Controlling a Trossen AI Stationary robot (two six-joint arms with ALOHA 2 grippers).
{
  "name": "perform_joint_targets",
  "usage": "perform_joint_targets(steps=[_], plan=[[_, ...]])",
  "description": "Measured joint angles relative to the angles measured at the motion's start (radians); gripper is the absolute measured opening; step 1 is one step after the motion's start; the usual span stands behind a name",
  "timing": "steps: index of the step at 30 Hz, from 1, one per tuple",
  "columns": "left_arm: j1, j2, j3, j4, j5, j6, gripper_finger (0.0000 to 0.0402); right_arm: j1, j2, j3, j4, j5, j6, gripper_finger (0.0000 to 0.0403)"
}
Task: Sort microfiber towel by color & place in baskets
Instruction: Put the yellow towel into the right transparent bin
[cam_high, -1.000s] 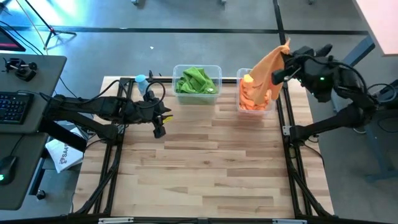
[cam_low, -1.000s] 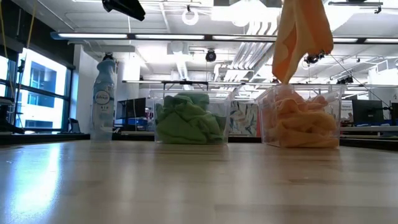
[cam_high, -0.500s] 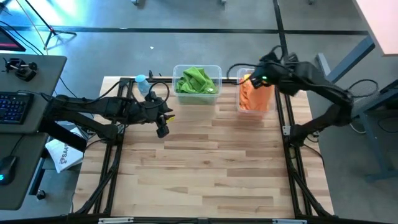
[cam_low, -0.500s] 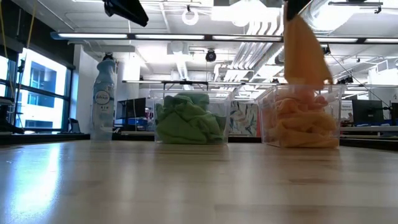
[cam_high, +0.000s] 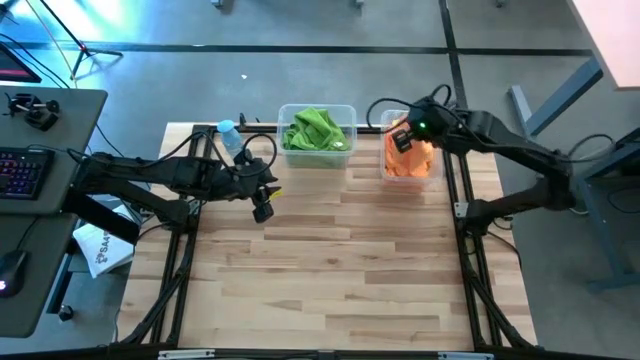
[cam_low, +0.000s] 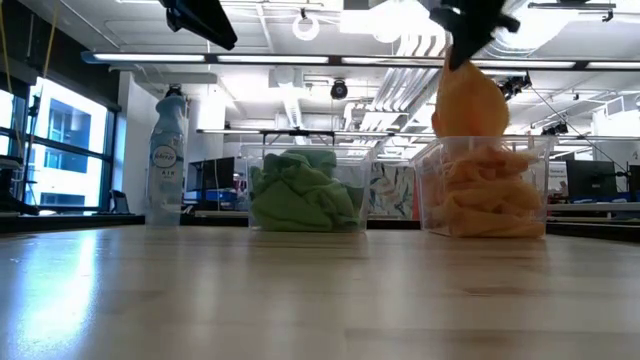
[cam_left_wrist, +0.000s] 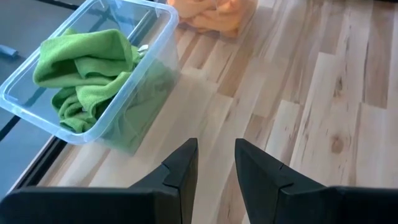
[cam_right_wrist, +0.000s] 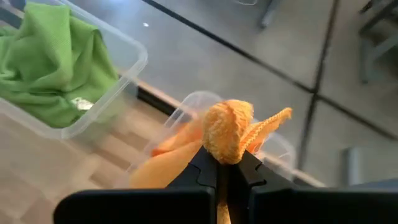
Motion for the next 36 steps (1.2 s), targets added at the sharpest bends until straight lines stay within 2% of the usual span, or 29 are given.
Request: perform_joint_targets(steps=[7, 9, 11, 14, 16, 22, 24, 26, 28, 31, 36], plan=[[0.0, 0.0, 0.0, 0.001, 0.0, 0.0, 0.0094, -0.087, -0.192, -0.344, 0.287, -0.185, 0.008, 0.0], [0.0, 0.0, 0.0, 0.003, -0.004, 0.0, 0.0094, -0.125, -0.219, -0.401, 0.288, -0.229, 0.046, 0.0], [0.0, 0.0, 0.0, 0.007, -0.005, 0.0, 0.0094, -0.164, -0.23, -0.424, 0.2, -0.227, 0.114, 0.0], [0.0, 0.0, 0.0, 0.008, -0.006, 0.0, 0.0094, -0.209, -0.224, -0.414, 0.024, -0.196, 0.161, 0.0], [0.0, 0.0, 0.0, 0.008, -0.006, 0.0, 0.0094, -0.213, -0.219, -0.385, -0.023, -0.173, 0.157, 0.0], [0.001, 0.0, 0.0, 0.015, -0.012, -0.002, 0.0094, -0.212, -0.216, -0.294, -0.03, -0.045, 0.101, 0.0], [0.001, 0.0, 0.001, 0.02, -0.013, -0.009, 0.0094, -0.212, -0.215, -0.281, 0.017, -0.043, 0.026, 0.0], [0.001, 0.0, 0.001, 0.026, -0.014, -0.016, 0.0094, -0.212, -0.215, -0.279, 0.101, -0.129, -0.059, 0.0], [0.001, 0.0, 0.001, 0.027, -0.015, -0.018, 0.0094, -0.214, -0.21, -0.279, 0.167, -0.27, -0.106, 0.0], [0.001, 0.0, 0.001, 0.033, -0.015, -0.018, 0.0094, -0.231, -0.177, -0.279, 0.187, -0.431, -0.159, 0.0], [0.002, 0.0, 0.001, 0.032, -0.013, -0.025, 0.0094, -0.27, -0.05, -0.279, 0.036, -0.456, -0.249, 0.0]])
